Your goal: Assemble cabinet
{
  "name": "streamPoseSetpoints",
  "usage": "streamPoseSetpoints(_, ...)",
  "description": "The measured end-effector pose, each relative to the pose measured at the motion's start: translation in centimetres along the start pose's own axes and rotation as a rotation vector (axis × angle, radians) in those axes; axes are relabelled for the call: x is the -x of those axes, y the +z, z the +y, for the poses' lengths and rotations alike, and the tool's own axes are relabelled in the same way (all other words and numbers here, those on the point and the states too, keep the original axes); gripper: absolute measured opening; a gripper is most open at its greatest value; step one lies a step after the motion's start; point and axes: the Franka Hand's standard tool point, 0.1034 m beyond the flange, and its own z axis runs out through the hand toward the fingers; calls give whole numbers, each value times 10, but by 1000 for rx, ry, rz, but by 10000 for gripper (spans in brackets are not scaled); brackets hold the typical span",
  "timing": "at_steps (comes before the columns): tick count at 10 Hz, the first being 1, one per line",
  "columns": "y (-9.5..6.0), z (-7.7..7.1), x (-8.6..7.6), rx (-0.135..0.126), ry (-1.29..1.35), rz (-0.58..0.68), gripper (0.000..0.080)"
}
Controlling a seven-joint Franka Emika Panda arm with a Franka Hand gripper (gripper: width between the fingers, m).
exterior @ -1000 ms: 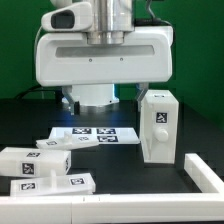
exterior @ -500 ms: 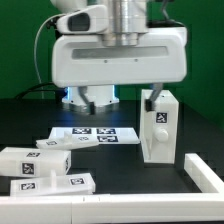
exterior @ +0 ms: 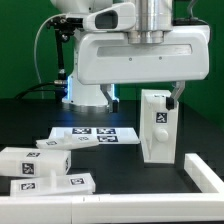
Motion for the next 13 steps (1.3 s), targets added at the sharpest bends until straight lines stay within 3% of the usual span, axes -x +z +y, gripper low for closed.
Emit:
streamPoseSetpoints(2, 3, 2, 5, -30, 74, -23, 796)
streamPoseSetpoints(3, 5, 5, 9, -62, 133, -52, 796)
streamPoseSetpoints(4, 5, 6, 10, -71, 162, -70, 796)
streamPoseSetpoints(9, 6, 6, 11, -72, 159, -70, 796)
streamPoseSetpoints(12, 6, 7, 12, -87, 155, -74, 796)
streamPoseSetpoints(13, 7, 9, 17, -172, 224, -117, 796)
